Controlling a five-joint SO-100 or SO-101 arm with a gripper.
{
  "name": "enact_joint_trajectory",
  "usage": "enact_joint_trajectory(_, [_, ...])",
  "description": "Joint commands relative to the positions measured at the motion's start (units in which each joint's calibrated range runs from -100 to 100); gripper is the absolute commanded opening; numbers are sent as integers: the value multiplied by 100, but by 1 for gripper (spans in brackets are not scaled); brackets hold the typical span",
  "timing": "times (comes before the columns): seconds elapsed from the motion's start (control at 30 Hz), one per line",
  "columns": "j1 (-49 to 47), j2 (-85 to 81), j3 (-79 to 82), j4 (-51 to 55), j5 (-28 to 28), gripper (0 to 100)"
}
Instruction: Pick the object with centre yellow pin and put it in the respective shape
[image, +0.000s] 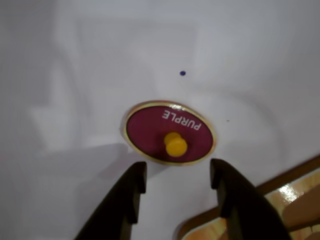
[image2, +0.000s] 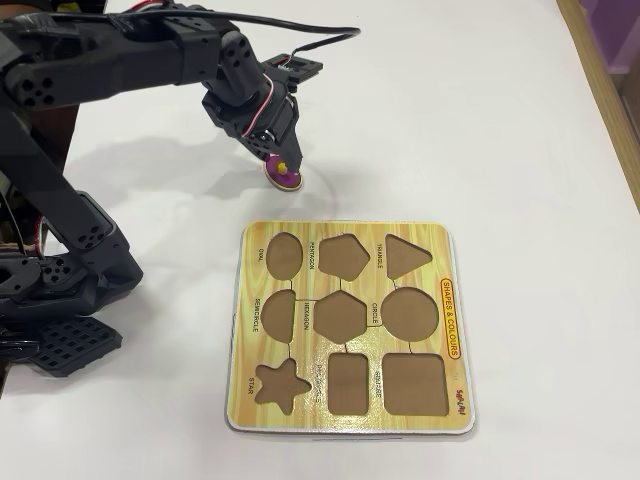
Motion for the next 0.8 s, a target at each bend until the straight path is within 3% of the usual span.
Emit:
enact_joint_trajectory(0.0, [75,67,-72,-39,-24,15])
enact_joint_trajectory(0.77, [26,201,-90,-627,-24,15])
